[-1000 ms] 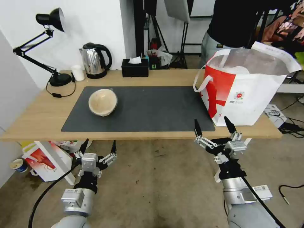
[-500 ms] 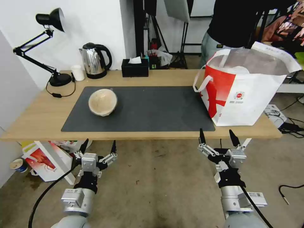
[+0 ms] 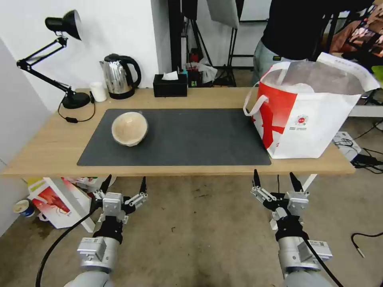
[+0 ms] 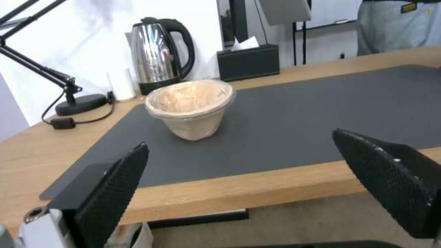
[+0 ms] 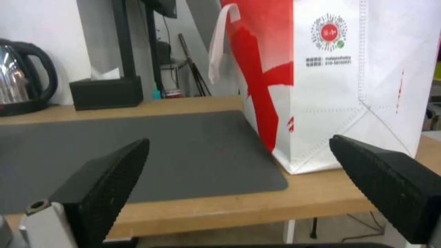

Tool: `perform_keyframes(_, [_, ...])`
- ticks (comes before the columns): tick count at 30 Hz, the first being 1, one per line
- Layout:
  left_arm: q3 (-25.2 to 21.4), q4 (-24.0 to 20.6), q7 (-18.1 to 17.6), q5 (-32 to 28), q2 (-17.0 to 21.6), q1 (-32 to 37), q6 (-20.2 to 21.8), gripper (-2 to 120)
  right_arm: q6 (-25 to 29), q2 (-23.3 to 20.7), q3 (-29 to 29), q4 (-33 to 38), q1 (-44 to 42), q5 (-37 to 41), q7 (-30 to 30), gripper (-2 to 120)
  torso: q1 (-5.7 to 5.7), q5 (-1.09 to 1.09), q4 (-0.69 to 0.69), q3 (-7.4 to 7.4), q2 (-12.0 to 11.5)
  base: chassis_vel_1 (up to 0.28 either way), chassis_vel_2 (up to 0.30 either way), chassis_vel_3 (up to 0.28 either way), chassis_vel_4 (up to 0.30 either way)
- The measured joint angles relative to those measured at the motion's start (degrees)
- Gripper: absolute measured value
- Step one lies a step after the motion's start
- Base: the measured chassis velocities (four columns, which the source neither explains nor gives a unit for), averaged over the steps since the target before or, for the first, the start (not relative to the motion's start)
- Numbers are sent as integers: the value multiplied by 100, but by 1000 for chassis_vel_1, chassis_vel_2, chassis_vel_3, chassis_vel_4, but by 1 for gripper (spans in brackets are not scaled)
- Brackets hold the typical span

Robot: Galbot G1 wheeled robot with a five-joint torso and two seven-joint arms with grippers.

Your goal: Pick up the trash from the table and place it into the takeout bag.

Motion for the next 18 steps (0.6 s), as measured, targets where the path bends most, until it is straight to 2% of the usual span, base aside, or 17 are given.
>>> perform_keyframes(18, [0, 0, 0, 0, 0, 0, 0, 100, 154, -75, 61, -137, -181, -356, -236, 100, 0, 0, 0, 0, -1, 0, 0, 0, 0])
